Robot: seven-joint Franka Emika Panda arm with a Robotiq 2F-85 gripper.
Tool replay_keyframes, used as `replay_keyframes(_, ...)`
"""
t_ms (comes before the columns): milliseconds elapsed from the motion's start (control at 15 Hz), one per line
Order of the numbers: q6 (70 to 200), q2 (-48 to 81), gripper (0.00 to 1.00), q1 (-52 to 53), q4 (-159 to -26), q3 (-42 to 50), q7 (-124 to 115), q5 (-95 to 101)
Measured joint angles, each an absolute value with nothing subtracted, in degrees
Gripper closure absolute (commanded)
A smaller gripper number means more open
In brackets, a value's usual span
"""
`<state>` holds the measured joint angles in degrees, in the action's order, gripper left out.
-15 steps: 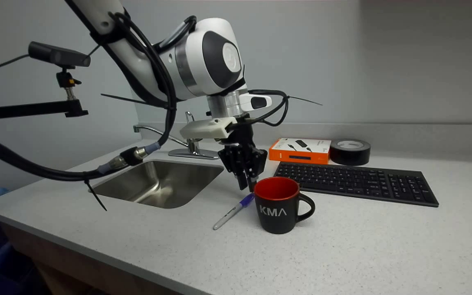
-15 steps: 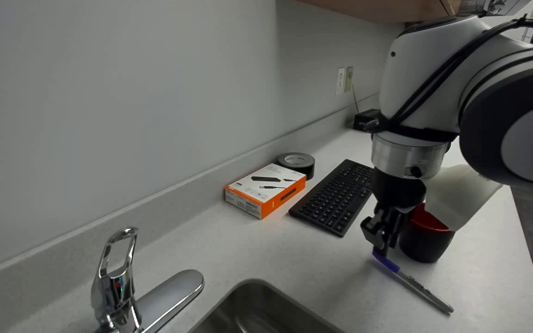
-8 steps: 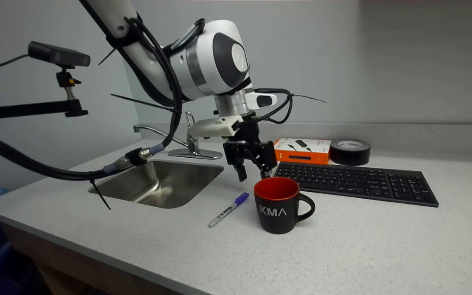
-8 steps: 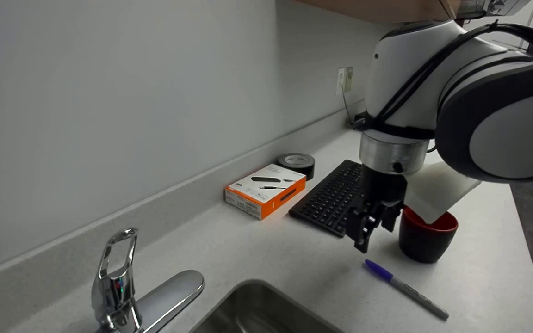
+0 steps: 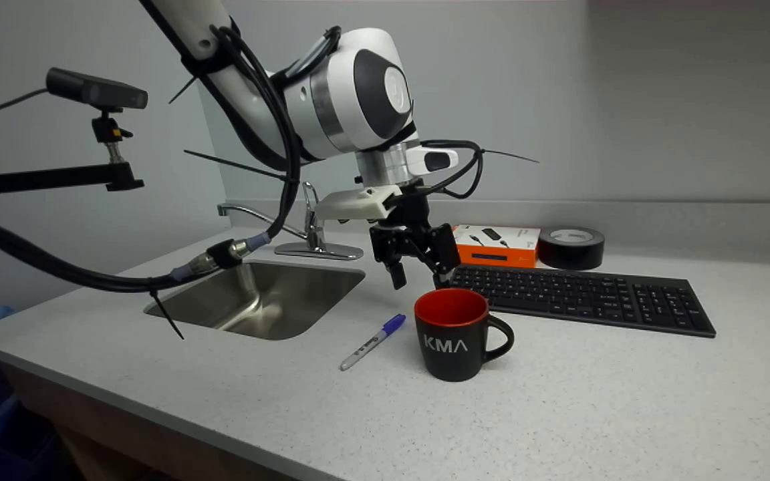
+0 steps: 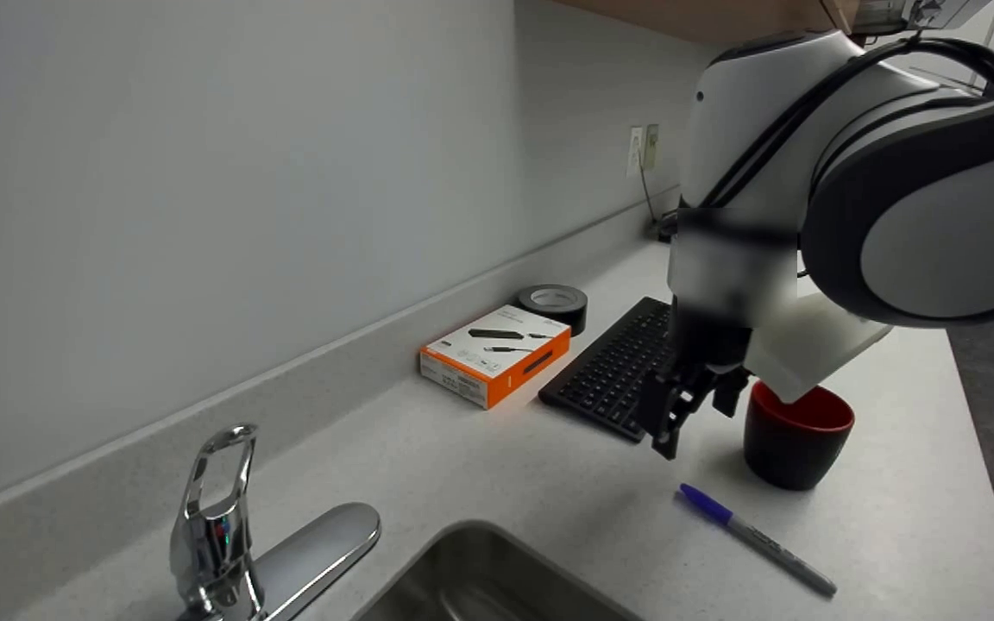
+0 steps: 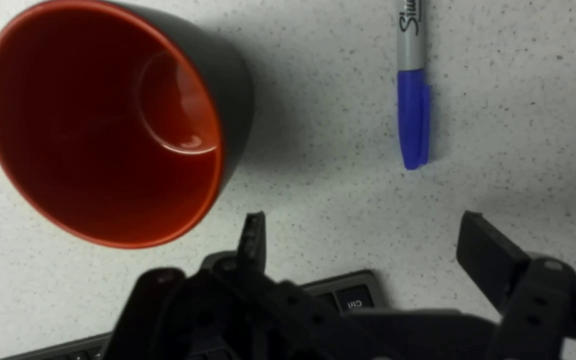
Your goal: Pick up the marker inside the black mug and put it on the table.
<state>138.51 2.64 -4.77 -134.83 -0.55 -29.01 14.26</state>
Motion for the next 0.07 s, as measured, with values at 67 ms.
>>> replay_keyframes(67,138.5,2.7,0.00,-4.8,-134.8,-0.6,-29.1,14.3)
